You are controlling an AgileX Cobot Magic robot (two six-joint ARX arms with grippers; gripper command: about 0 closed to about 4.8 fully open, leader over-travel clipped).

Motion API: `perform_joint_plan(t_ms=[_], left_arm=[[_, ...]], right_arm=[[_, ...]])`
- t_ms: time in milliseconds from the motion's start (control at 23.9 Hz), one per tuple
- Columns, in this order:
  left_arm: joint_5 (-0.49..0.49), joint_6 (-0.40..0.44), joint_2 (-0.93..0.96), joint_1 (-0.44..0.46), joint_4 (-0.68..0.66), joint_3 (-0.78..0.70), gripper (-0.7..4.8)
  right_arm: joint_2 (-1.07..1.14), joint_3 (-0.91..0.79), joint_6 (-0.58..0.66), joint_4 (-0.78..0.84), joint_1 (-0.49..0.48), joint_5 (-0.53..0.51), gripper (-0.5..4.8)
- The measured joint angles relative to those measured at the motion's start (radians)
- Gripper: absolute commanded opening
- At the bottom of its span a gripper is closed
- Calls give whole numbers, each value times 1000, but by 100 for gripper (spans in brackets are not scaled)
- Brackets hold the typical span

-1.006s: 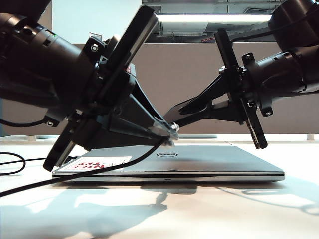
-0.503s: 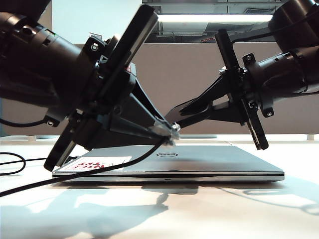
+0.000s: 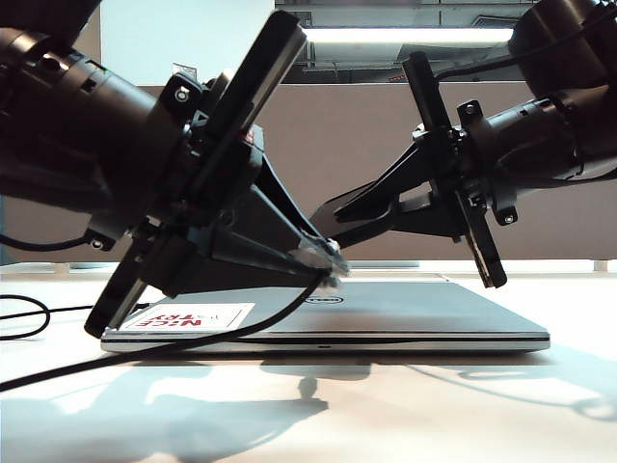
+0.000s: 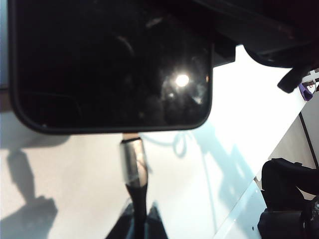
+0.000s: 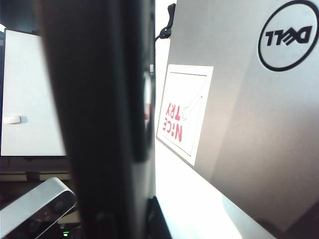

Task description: Pick up the charging cable and the phone, plug the charging cable into the charging port on the phone, and finally place them back on the table.

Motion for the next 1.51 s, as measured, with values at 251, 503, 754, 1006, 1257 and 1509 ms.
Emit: perform_joint_plan(t_ms=[251, 503, 754, 1006, 1257, 1509], left_arm=[[6, 0, 0, 4, -1, 0, -7], [10, 0, 0, 4, -2, 0, -6], [13, 0, 0, 4, -2, 0, -7], [18, 0, 0, 4, -3, 0, -7], [18, 0, 0, 4, -3, 0, 153], [-13, 4, -13, 6, 40, 4, 217]], right_arm=[[0, 0, -26, 3, -1, -20, -5], [0, 0, -53, 3, -2, -38, -5], [0, 1, -78, -18, -23, -77, -5], [0, 6, -92, -40, -23, -89, -5], [0, 6, -93, -39, -23, -85, -5], [-14, 2, -100, -68, -58, -99, -5]])
